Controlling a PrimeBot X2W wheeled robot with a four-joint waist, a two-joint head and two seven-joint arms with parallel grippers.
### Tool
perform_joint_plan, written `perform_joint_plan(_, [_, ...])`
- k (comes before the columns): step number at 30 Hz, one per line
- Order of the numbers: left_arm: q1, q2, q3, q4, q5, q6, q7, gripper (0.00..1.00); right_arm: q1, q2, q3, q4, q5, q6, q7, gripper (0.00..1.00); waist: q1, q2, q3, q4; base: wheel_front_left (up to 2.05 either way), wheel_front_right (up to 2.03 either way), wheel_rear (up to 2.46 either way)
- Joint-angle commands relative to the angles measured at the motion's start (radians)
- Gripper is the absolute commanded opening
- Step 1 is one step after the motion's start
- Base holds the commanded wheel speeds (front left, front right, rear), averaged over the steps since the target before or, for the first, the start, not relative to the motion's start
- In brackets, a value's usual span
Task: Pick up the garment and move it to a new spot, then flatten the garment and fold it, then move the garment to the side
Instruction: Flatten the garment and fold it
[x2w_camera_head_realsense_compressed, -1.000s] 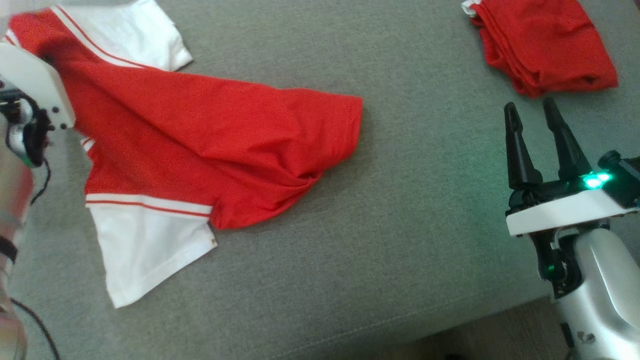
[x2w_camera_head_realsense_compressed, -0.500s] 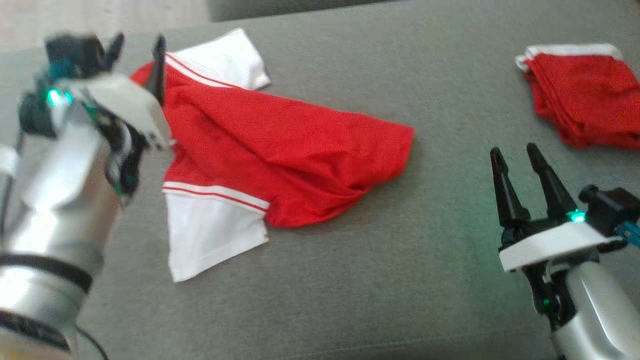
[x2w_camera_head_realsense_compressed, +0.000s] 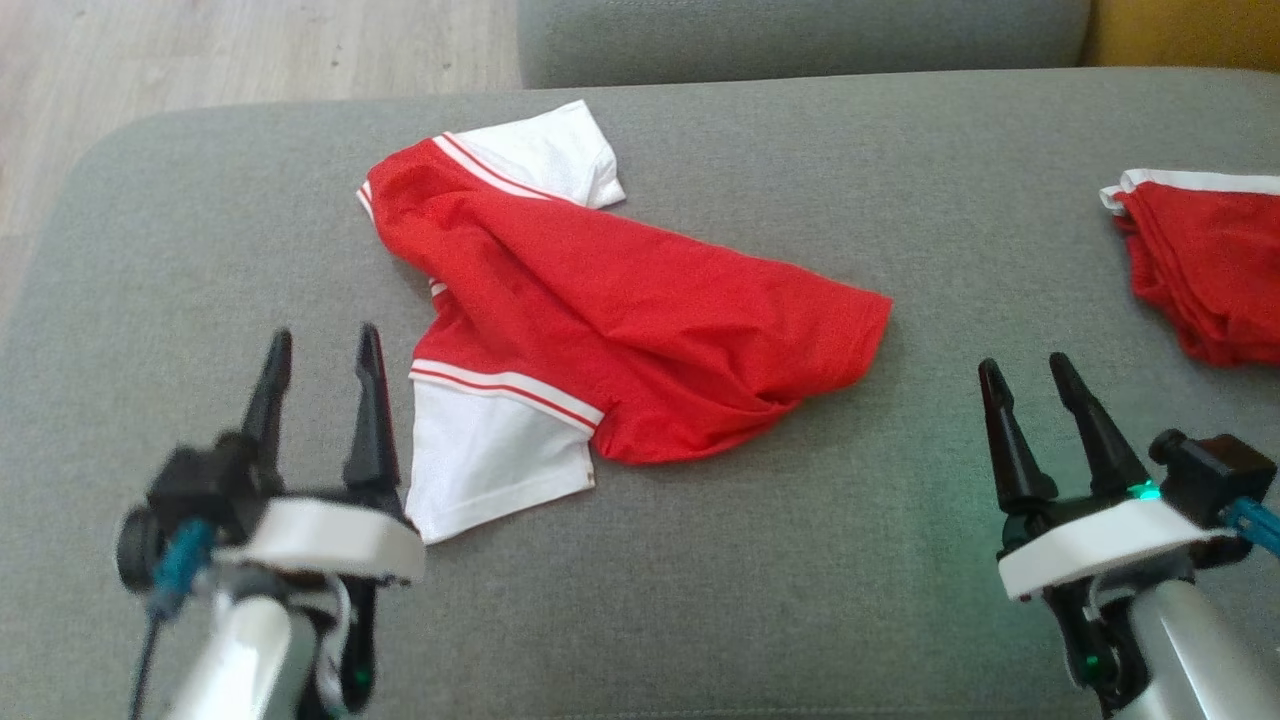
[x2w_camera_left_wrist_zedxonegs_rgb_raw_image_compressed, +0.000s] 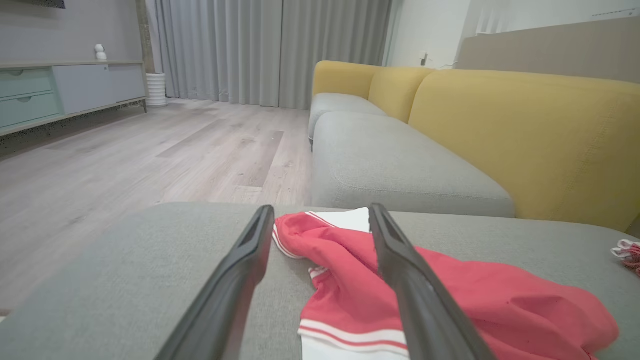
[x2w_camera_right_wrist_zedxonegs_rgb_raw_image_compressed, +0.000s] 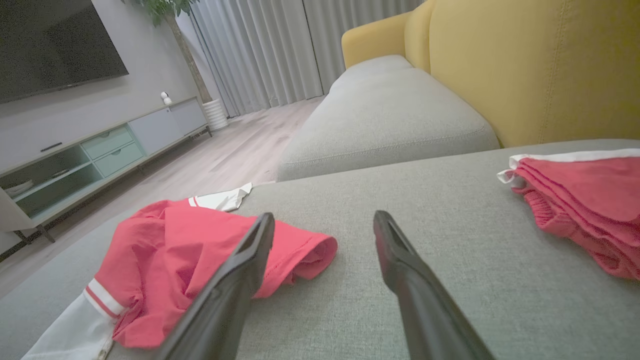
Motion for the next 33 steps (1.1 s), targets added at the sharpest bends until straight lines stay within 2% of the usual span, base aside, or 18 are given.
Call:
perform_joint_plan(1, [-0.043,-0.003,0.057,-0.051,0.022,-0.002,-0.008,1.00,-0.010,-0.011,0.019,-0.027,0.000,0.007,0.008,1.00,0.0000,0.0000,0.000,0.006,0.00,0.00,0.00])
perform_joint_plan(7, [0.029,-0.104,0.104,-0.074,0.087,-0.079,-0.008,1.00,-0.027,-0.026,0.078,-0.001,0.033,0.007,0.063,1.00,0.0000,0.0000,-0.001,0.034,0.00,0.00,0.00])
perform_joint_plan(14, [0.031,-0.175,0.150,-0.038,0.135,-0.162,-0.008,1.00,-0.161,-0.062,0.202,0.129,0.191,0.007,0.208,1.00,0.0000,0.0000,0.027,0.078,0.00,0.00,0.00])
perform_joint_plan(19, [0.025,-0.206,0.171,-0.018,0.158,-0.199,-0.008,1.00,-0.267,-0.080,0.254,0.241,0.357,0.007,0.295,1.00,0.0000,0.0000,0.053,0.125,0.00,0.00,0.00])
perform_joint_plan(21, [0.024,-0.211,0.174,-0.015,0.162,-0.203,-0.008,1.00,-0.283,-0.084,0.262,0.257,0.392,0.007,0.305,1.00,0.0000,0.0000,0.058,0.135,0.00,0.00,0.00])
perform_joint_plan(25, [0.021,-0.222,0.189,-0.006,0.173,-0.213,-0.008,1.00,-0.328,-0.096,0.291,0.304,0.538,0.007,0.358,1.00,0.0000,0.0000,0.077,0.168,0.00,0.00,0.00])
perform_joint_plan(26, [0.020,-0.223,0.192,-0.004,0.175,-0.217,-0.008,1.00,-0.334,-0.102,0.301,0.305,0.572,0.007,0.371,0.89,0.0000,0.0000,0.080,0.175,0.00,0.00,0.00])
perform_joint_plan(27, [0.020,-0.225,0.195,-0.003,0.177,-0.219,-0.008,1.00,-0.339,-0.108,0.309,0.304,0.603,0.007,0.378,0.59,0.0000,0.0000,0.081,0.181,0.00,0.00,0.00])
perform_joint_plan(28, [0.021,-0.226,0.198,-0.002,0.179,-0.221,-0.008,1.00,-0.343,-0.115,0.313,0.301,0.630,0.007,0.376,0.07,0.0000,0.0000,0.080,0.184,0.00,0.00,0.00])
perform_joint_plan(29, [0.022,-0.227,0.201,-0.001,0.180,-0.222,-0.008,1.00,-0.345,-0.123,0.318,0.298,0.652,0.007,0.373,0.00,0.0000,0.0000,0.080,0.186,0.00,0.00,0.00])
perform_joint_plan(33, [0.032,-0.229,0.210,0.006,0.181,-0.224,-0.008,1.00,-0.338,-0.161,0.344,0.247,0.729,0.007,0.361,0.00,0.0000,0.0000,0.065,0.178,0.00,0.00,0.00])
